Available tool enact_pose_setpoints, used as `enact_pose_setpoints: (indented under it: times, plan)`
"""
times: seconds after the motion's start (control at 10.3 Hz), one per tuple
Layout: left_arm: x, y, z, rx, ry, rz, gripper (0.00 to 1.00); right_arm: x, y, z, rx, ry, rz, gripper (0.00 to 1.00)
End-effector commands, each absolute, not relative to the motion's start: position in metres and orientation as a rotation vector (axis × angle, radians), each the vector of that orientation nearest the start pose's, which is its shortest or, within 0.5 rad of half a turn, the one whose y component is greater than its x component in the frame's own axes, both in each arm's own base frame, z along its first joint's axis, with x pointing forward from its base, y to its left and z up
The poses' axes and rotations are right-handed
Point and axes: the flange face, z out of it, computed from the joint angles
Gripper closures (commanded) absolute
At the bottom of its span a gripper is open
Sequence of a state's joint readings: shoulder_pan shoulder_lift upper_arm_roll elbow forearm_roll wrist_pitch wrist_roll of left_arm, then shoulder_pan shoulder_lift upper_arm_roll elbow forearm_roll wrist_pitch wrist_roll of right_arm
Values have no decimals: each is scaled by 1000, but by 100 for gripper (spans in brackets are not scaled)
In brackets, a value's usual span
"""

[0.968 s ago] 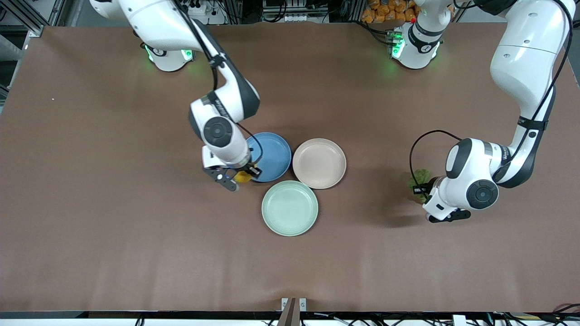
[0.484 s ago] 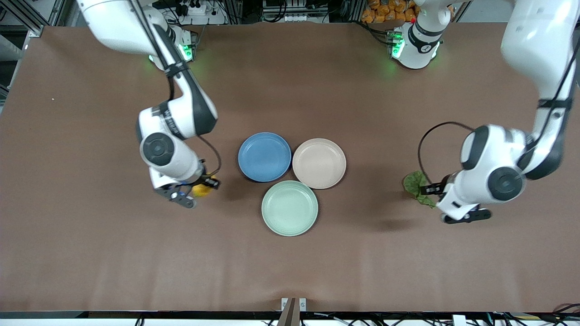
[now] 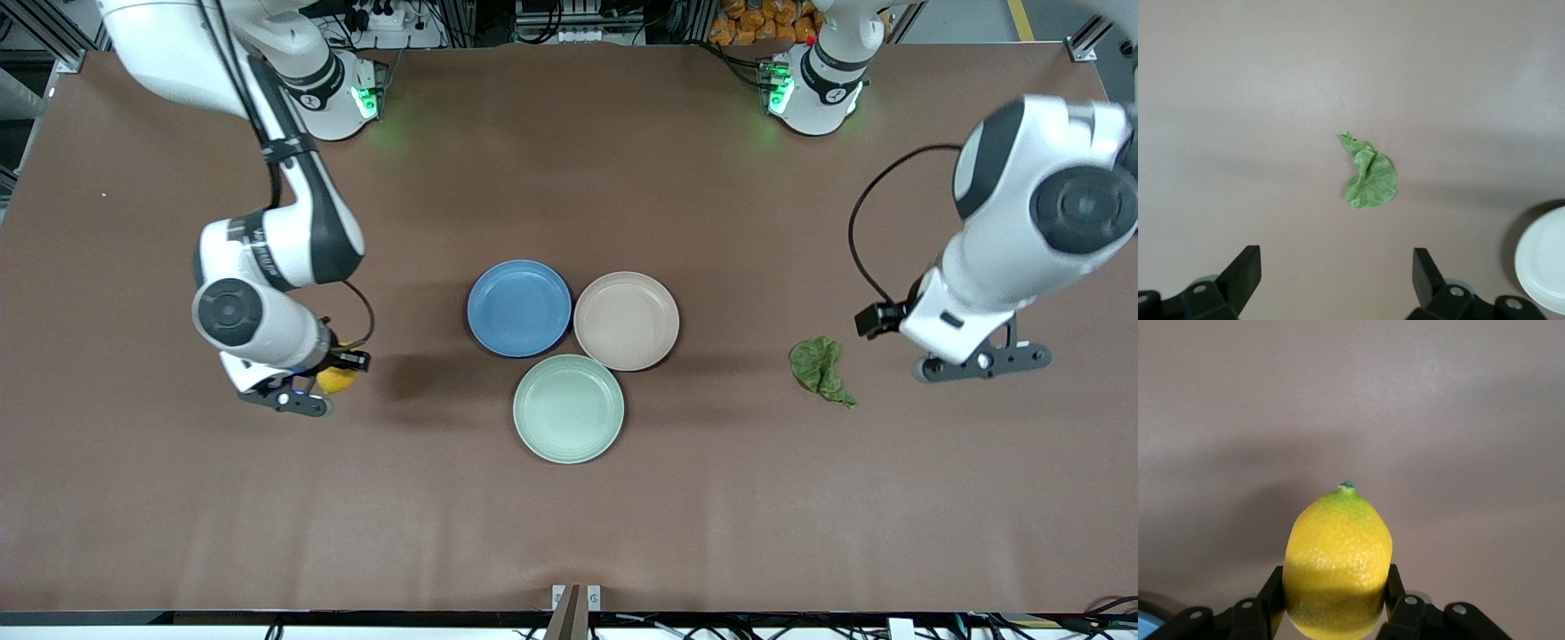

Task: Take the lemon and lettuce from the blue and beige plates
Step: 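Carry the lemon away with the right gripper while the left gripper releases the lettuce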

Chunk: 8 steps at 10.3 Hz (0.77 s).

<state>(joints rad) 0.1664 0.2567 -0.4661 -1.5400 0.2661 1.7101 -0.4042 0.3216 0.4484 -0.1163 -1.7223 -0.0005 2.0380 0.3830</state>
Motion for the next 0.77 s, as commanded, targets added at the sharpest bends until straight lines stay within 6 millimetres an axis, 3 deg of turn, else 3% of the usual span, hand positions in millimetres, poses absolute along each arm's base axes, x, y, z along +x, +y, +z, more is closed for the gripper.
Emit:
enact_pose_setpoints:
  times: [0.0,0.29,0.48,0.68]
  plan:
    - [588,-144,558,-2951,-53,-74,0,625,122,327,-3231,124,176,100]
    - [563,-137,604,-2967,-107,-121,0,616,69,304,-3222,-93,114,100]
    - [559,-121,623,-3015,-151,-132,0,619,27,290,-3209,-222,73,100]
    - [561,-106,629,-3032,-103,-130,0,623,-18,280,-3196,-333,61,100]
